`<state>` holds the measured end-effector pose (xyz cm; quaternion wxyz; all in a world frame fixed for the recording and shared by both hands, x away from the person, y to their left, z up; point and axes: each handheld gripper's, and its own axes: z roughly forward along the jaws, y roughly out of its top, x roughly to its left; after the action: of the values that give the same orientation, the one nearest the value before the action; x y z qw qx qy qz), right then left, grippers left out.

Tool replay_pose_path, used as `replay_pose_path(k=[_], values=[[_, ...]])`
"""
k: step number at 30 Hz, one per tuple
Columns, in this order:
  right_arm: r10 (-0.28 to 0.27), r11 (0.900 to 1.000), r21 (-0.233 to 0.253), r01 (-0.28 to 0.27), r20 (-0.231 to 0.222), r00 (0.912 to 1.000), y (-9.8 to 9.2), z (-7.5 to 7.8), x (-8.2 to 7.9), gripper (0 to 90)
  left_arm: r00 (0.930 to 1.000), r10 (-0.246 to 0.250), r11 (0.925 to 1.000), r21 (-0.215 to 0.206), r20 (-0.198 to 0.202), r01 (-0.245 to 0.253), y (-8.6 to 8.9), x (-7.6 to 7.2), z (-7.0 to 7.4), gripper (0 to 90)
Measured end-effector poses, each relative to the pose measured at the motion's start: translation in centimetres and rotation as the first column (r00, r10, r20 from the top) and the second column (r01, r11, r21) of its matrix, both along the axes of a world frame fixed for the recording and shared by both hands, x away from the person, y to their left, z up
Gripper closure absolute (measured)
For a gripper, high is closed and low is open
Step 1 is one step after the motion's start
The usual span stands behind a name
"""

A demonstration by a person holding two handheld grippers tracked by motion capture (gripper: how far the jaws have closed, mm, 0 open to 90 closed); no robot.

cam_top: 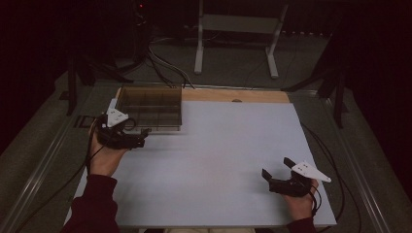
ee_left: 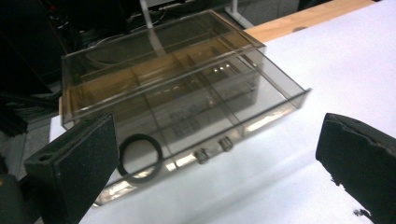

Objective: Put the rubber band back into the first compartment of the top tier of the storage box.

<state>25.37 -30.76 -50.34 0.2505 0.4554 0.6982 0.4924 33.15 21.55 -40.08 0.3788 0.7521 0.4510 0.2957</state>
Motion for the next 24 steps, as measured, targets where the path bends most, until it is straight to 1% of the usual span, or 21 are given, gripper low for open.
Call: replay_pose_path(k=[7,10,14,17,19,20,24], values=[[0.002,1.000,0.000,-0.002,0.001,1.0000,0.0,0.0,0.0,0.1,0.9996,-0.027,0.9996,0.000,0.000,0.027,-0.6,-1.5,-0.9,0.5],[0.004,1.000,-0.001,-0.004,0.000,1.0000,0.1,0.0,0.0,0.1,0.9995,-0.030,0.9995,0.005,-0.003,0.030,-0.8,-2.0,-1.4,0.5],[0.005,1.000,0.000,-0.005,0.003,1.0000,0.1,0.0,0.0,0.1,0.9994,-0.035,0.9994,-0.001,-0.003,0.035,-0.9,-2.8,-2.2,0.5],[0.007,1.000,0.000,-0.007,0.003,1.0000,0.1,0.0,0.0,0.1,0.9993,-0.036,0.9993,0.002,-0.002,0.036,-1.0,-3.4,-2.7,0.5],[0.010,1.000,0.001,-0.010,0.005,0.9999,0.2,0.0,-0.1,0.1,0.9992,-0.039,0.9991,0.015,0.002,0.039,-1.0,-3.8,-3.2,0.5],[0.010,1.000,0.001,-0.010,0.006,0.9999,0.2,0.0,-0.1,0.1,0.9992,-0.039,0.9991,0.015,0.007,0.039,-1.1,-4.0,-3.5,0.5],[0.011,1.000,0.002,-0.011,0.009,0.9999,0.2,0.1,-0.1,0.1,0.9991,-0.040,0.9991,-0.011,0.014,0.040,-0.9,-4.8,-4.5,0.5]])
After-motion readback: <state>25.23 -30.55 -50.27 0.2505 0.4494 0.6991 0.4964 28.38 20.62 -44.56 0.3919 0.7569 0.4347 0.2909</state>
